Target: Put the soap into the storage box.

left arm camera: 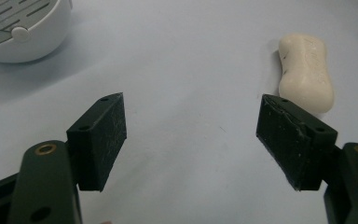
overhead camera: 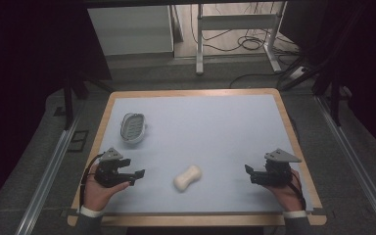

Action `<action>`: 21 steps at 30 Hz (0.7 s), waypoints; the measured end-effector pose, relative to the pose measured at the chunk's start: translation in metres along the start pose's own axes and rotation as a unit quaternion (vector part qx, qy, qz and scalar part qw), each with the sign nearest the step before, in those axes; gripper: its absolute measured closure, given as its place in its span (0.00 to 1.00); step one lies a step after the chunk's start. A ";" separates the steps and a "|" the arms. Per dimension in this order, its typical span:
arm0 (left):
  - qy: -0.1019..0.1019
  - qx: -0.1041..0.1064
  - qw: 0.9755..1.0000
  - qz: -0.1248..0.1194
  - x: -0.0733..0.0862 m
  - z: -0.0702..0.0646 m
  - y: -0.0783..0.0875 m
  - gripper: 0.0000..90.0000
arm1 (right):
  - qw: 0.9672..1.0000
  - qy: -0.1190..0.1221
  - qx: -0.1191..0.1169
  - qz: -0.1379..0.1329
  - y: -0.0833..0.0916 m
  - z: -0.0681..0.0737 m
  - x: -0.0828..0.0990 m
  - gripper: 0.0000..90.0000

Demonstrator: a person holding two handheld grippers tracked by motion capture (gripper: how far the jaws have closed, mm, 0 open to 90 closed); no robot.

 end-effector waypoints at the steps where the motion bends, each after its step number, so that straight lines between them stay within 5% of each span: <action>1: 0.001 0.000 1.000 0.000 0.000 0.000 0.000 0.27 | 1.000 0.000 0.000 0.000 0.000 0.000 0.000 0.11; 21: -0.001 -0.001 1.000 0.009 0.004 -0.002 0.004 0.30 | 1.000 0.010 0.003 0.015 -0.001 -0.007 0.007 0.11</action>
Point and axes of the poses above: each handheld gripper's, and its own axes: y roughly backward along the jaws, x roughly out of its underside, z roughly to its left, the point moved 7 cm from there along -y, roughly forward along the jaws, and after that the axes turned 7 degrees about -x, right-handed, at the moved point
